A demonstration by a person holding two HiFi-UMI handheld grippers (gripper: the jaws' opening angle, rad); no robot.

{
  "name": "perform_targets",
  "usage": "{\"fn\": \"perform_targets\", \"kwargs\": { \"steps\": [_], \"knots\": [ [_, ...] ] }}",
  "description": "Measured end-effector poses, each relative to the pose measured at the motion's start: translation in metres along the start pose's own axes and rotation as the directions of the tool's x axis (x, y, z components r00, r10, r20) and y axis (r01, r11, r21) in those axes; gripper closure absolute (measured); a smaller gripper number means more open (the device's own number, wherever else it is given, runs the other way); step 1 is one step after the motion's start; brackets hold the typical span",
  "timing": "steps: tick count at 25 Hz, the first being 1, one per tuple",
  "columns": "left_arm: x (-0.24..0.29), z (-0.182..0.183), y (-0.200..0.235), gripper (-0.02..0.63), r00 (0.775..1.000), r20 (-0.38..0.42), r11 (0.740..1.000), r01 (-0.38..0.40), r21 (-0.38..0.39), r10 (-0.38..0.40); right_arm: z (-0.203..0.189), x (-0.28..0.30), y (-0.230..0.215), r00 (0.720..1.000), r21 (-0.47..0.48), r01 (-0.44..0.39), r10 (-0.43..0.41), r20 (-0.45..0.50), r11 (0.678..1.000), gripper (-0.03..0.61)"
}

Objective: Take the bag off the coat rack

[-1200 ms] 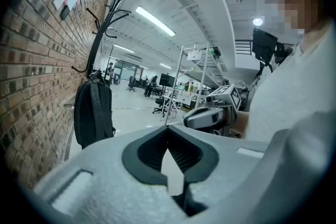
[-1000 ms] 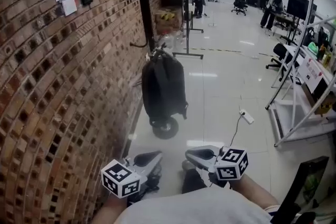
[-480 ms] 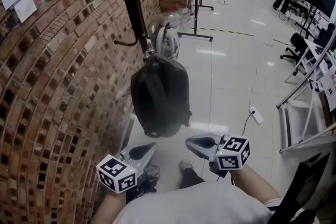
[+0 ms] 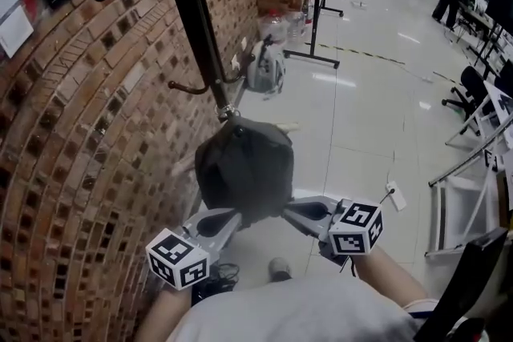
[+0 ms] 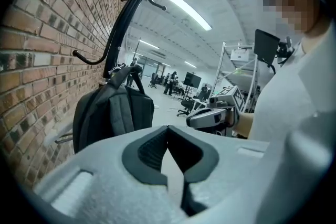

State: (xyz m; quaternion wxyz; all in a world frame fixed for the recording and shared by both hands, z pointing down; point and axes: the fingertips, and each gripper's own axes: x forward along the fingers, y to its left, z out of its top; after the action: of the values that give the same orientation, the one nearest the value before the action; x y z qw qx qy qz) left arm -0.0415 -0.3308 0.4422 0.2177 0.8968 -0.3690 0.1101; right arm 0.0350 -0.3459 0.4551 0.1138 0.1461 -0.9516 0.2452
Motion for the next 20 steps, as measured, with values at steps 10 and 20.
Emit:
{"fn": "perform_targets", "kwargs": {
  "steps": [10, 20],
  "knots": [
    [-0.004, 0.027, 0.037, 0.558, 0.998, 0.053, 0.997, -0.030, 0.074, 0.026, 0.039, 0.007, -0.037, 1.000, -0.118, -0.013, 0.010, -0.021, 0.993, 0.472],
    [0.004, 0.025, 0.128, 0.233, 0.986, 0.018, 0.984, -0.167, 0.059, 0.166, 0.065, 0.041, -0.123, 0.998, -0.180, 0.046, -0.052, -0.029, 0.983, 0.170]
  ]
}}
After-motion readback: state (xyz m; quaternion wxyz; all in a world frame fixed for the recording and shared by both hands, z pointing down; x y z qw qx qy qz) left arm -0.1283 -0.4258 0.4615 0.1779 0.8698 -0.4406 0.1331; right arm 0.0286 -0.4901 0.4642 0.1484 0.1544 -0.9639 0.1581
